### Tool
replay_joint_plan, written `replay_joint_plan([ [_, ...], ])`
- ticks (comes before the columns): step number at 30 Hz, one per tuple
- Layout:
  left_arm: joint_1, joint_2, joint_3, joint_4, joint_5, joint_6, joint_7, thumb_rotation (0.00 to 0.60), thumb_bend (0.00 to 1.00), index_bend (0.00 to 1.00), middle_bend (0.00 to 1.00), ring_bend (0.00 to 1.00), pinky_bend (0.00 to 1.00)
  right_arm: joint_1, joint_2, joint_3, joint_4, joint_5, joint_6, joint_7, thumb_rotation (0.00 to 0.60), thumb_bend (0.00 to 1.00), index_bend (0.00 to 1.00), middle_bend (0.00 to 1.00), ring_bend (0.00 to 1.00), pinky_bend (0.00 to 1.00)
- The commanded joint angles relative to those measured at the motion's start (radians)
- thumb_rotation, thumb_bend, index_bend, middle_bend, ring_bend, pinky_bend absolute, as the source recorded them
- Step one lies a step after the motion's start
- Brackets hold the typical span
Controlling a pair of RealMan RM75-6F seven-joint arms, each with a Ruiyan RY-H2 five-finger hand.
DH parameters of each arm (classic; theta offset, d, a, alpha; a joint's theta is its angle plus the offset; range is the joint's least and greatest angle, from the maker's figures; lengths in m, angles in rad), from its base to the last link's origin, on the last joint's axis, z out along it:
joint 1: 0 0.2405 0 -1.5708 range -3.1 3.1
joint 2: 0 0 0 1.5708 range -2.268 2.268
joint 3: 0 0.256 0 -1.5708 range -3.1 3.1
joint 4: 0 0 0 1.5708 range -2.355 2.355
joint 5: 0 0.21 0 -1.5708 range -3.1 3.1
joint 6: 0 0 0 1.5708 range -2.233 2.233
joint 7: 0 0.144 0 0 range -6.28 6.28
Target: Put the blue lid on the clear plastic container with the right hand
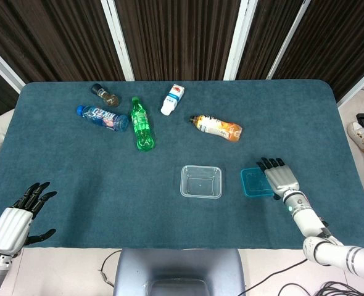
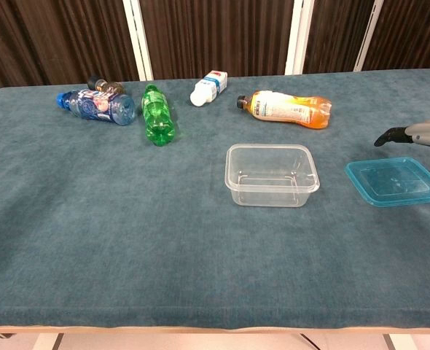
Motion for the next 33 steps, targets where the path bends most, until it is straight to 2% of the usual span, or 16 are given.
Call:
replay_joint_plan([
  [1, -0.001, 0.001, 0.0, 0.001, -0.001, -0.001, -0.003, 0.6, 0.49, 0.2, 0.06, 0.05, 0.34, 0.007, -0.016, -0.006, 0.019, -0.001, -0.006, 0.017, 0.6, 0.28, 0.0, 0.03, 0.0, 0.05],
  [7, -0.001, 0.002, 0.002, 0.001, 0.005, 0.001, -0.007, 0.6, 0.49, 0.2, 0.06, 0.05, 0.34, 0.014, -0.032, -0.009, 0.043, -0.013, -0.007, 0.049, 0.6, 0.28, 0.0, 0.07, 0.03, 0.06],
  [15, 0.0, 0.004, 0.005, 0.003, 0.009, 0.003, -0.013, 0.6, 0.49, 0.2, 0.07, 0.05, 0.34, 0.016, -0.053, -0.018, 0.078, -0.037, -0.016, 0.093, 0.6, 0.29, 0.0, 0.11, 0.14, 0.16],
  [27, 0.001, 0.007, 0.008, 0.006, 0.015, 0.007, -0.02, 0.6, 0.49, 0.2, 0.07, 0.05, 0.34, 0.027, -0.086, -0.03, 0.131, -0.027, -0.05, 0.127, 0.6, 0.29, 0.0, 0.13, 0.16, 0.19],
  [30, 0.001, 0.007, 0.008, 0.007, 0.016, 0.009, -0.022, 0.6, 0.49, 0.2, 0.07, 0.05, 0.34, 0.027, -0.089, -0.035, 0.137, -0.028, -0.049, 0.13, 0.6, 0.3, 0.0, 0.17, 0.2, 0.24],
  [33, 0.001, 0.007, 0.009, 0.008, 0.017, 0.009, -0.024, 0.6, 0.49, 0.2, 0.07, 0.05, 0.34, 0.026, -0.09, -0.039, 0.139, -0.031, -0.045, 0.13, 0.6, 0.32, 0.06, 0.23, 0.28, 0.31],
])
